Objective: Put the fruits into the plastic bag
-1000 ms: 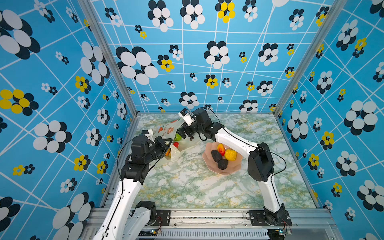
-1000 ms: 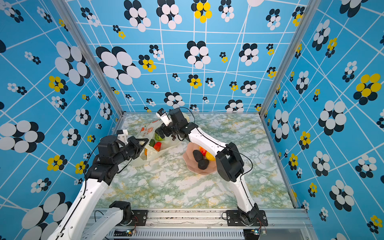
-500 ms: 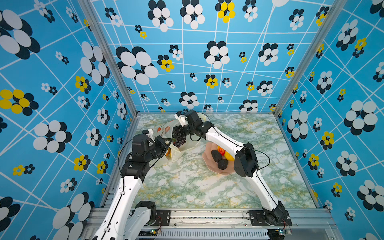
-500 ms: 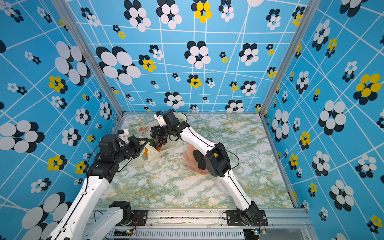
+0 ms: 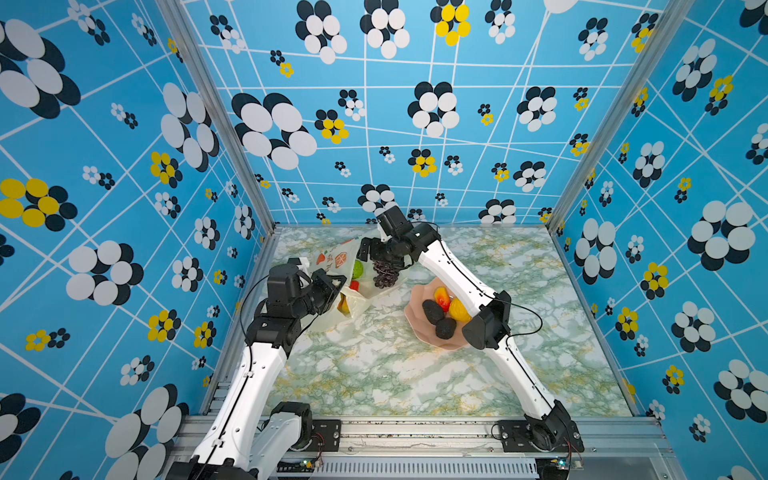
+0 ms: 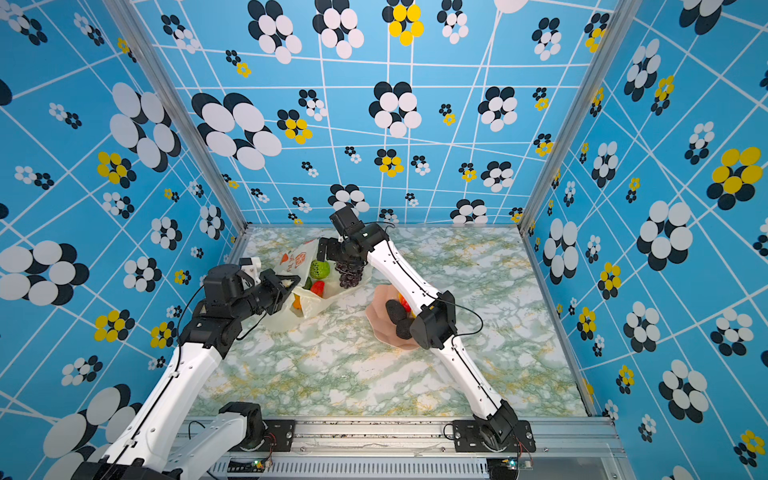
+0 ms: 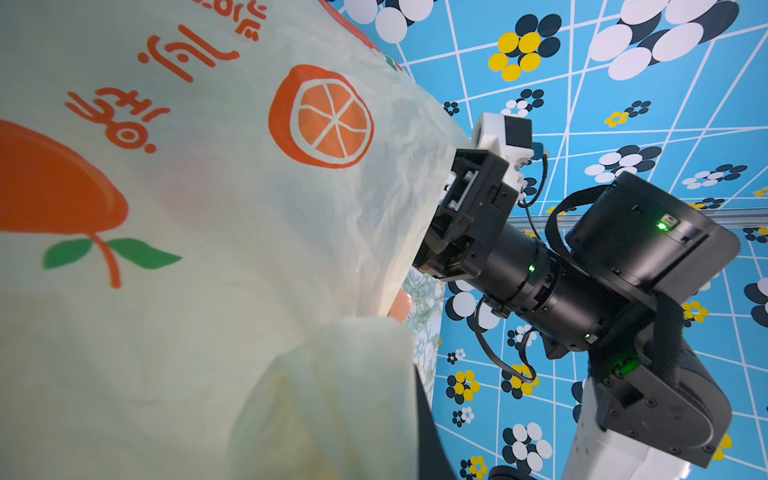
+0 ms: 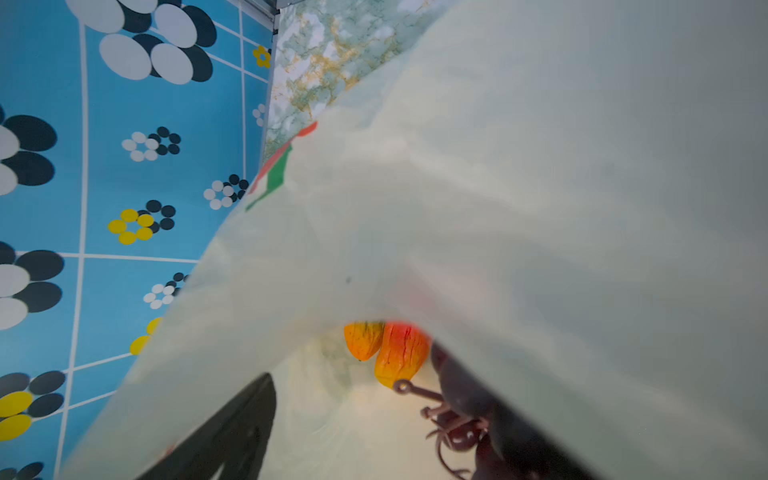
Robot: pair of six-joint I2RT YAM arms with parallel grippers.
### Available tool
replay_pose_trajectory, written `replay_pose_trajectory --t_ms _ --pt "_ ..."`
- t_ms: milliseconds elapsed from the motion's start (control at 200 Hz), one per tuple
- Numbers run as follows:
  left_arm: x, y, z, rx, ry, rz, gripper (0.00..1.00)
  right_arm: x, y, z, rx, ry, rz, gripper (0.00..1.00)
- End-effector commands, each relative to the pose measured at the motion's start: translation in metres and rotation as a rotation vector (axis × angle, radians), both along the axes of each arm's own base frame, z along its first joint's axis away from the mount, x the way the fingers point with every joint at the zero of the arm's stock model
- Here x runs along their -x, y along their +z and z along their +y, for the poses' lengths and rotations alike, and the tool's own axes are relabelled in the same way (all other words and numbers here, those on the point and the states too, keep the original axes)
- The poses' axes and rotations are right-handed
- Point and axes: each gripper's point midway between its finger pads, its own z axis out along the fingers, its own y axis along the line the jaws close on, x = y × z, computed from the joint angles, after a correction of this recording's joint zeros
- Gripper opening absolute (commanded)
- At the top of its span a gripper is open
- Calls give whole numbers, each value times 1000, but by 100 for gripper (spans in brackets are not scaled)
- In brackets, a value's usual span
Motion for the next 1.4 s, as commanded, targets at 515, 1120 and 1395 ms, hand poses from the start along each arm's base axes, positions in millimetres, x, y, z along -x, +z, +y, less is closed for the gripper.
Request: replay_pose_trajectory --t_ms 515,1120,1395 --pt "13 25 0 -8 -11 -60 0 20 -12 -26 827 508 -530 99" --pt "23 32 2 -10 -5 -70 0 -2 18 -22 1072 473 -749 99" --pt "26 33 1 -12 -17 -60 0 29 39 26 1307 620 -993 99"
